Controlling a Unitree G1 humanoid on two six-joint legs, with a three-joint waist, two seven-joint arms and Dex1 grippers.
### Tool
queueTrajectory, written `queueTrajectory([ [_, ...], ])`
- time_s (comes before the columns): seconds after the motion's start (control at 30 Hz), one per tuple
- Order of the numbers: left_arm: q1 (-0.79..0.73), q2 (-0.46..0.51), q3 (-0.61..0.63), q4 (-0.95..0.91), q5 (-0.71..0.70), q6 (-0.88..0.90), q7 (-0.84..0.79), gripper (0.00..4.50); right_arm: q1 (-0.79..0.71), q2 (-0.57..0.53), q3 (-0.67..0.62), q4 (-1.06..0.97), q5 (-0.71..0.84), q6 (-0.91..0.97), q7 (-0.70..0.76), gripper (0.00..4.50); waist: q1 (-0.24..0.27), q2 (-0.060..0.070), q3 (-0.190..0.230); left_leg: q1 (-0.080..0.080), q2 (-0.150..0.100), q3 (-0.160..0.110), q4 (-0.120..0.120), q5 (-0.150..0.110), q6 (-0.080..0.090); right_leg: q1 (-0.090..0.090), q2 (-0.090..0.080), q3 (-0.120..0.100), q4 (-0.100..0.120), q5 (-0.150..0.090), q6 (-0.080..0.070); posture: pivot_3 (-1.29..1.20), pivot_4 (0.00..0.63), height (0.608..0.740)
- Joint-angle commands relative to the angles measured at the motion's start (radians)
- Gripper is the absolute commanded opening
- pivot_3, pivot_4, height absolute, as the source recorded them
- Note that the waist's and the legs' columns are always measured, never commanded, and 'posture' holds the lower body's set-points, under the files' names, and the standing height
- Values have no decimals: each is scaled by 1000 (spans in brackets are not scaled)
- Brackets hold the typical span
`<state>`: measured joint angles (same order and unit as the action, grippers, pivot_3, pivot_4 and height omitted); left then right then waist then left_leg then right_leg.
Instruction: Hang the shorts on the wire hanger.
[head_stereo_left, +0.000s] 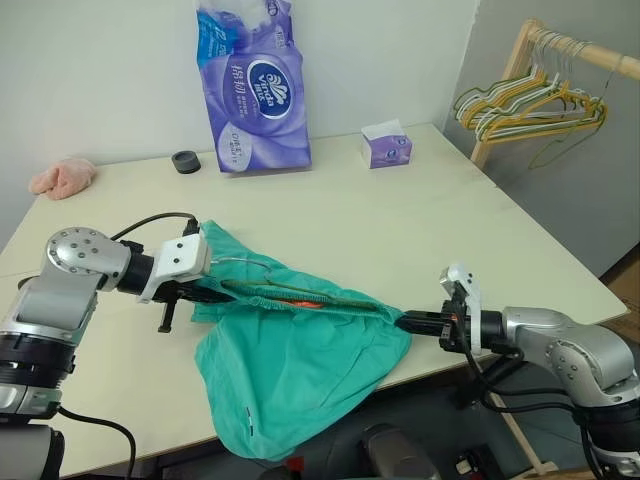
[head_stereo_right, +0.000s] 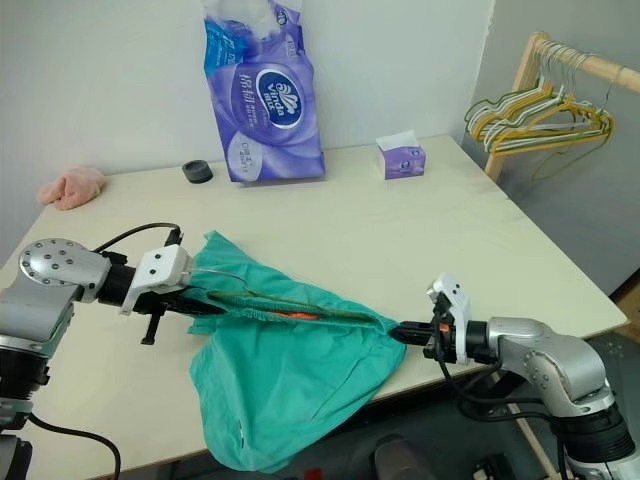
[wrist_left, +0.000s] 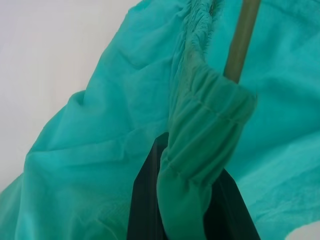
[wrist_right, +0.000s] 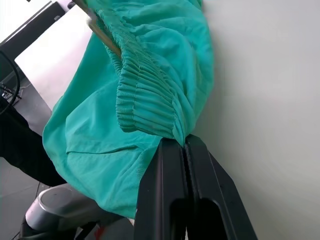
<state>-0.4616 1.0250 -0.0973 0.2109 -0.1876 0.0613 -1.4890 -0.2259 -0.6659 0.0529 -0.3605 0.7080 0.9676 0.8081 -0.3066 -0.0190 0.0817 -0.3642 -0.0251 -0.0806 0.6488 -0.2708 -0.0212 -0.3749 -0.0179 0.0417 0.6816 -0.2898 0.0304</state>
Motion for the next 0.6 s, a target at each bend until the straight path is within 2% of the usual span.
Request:
queueTrajectory([
  [0.03,-15,24,5,56,72,-51,50,0,-37,-28,-27,-38,9,3,9,14,0,0,0,0,0,0,0,0,0,0,0,0,0,0,0,-358,41,740],
  [0.43,-27,-82,-42,14,112,-53,126,0,-262,61,116,-39,-76,43,-107,14,-2,0,0,0,0,0,0,0,0,0,0,0,0,2,-4,-363,42,740],
  [0.57,-21,-103,-47,-1,116,-44,137,0,-284,75,128,-59,-40,64,-73,14,-3,0,0,-1,0,0,0,0,0,-1,0,0,0,2,-4,-361,43,740],
  [0.6,-20,-107,-48,-3,116,-42,139,0,-285,73,131,-64,-53,56,-80,204,-3,0,0,-1,0,0,0,0,0,-1,0,0,0,2,-4,-361,43,740],
])
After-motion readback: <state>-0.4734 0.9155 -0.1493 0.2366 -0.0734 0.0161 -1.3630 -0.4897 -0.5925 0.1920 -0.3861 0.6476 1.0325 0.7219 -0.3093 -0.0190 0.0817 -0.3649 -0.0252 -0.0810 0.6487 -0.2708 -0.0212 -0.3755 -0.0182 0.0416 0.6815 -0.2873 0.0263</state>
